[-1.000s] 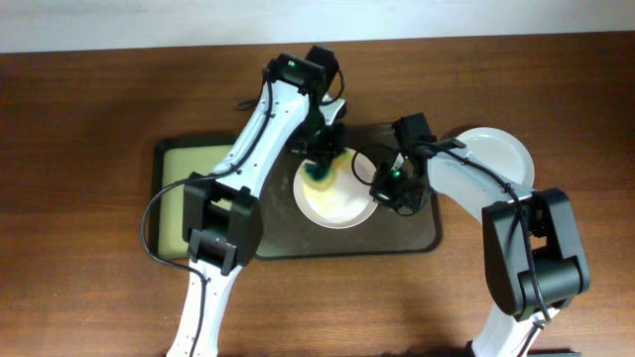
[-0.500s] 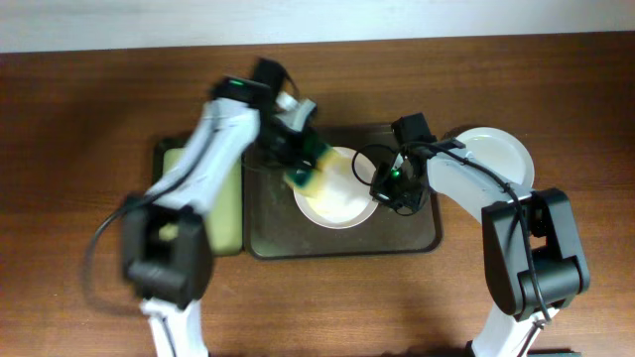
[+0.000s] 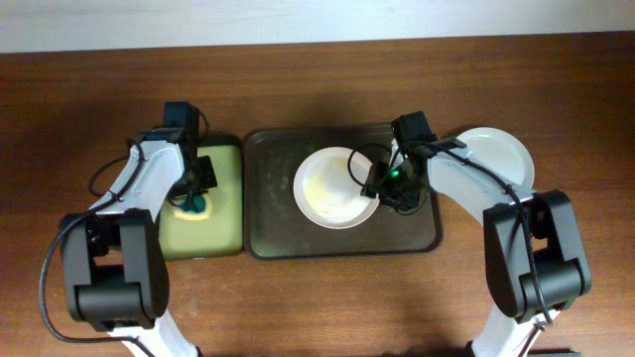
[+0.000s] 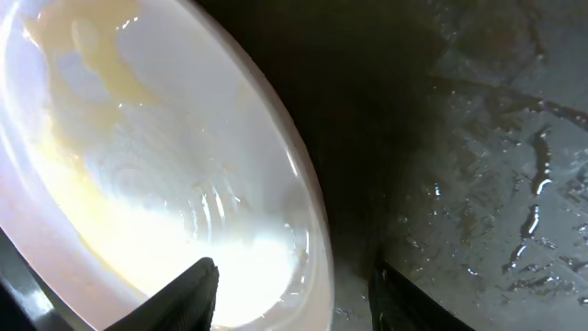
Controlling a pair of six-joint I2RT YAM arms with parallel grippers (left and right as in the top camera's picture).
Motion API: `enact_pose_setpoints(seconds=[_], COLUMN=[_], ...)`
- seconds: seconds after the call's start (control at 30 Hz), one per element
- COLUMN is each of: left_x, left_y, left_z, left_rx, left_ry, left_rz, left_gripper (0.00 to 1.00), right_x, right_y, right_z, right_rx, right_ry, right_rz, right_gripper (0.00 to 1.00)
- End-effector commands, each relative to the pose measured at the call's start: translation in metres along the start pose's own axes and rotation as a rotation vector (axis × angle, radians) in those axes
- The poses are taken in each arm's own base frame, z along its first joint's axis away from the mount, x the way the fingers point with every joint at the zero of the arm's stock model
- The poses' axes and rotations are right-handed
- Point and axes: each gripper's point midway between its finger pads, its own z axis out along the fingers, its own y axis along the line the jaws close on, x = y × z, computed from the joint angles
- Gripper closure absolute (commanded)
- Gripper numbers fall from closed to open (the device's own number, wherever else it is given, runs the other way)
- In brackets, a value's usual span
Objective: Clean dirty plates on tray and stack at the side
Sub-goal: 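Place the sponge back on the green tray with the left gripper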
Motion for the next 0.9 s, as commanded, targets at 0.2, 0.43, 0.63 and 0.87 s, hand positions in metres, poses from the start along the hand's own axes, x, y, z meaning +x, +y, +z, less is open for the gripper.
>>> enact_pose_setpoints(seconds=[0.2,0.43,0.63,0.87], left_x=[-0.035,-0.042,-0.040,-0.040], left_y=[-0.013,0.015,0.016,0.016], left_z=[-0.067,-0.241,-0.244,-0.244], left_rx=[0.153,0.257,0.258,0.258], left_ry=[-0.142,-0.592,-0.598,-0.598], left_rz=[0.048,-0.007,-0.008,-0.008], left_gripper=[0.24,0.00,0.01,0.01], right_x=[-0.016,-0.006,0.000,-0.022], right_y=[-0.010,-0.002,-0.016,0.028], right_z=[-0.020,-0.005,0.004,-0.027], right_rx=[0.144,0.197,0.279,0.109], right_ry=[-0.029,-0.049,-0.054,-0.074], right_rz=[-0.197,-0.242,-0.248,-0.218], right_gripper=[0.41,0.69,0.69,0.96])
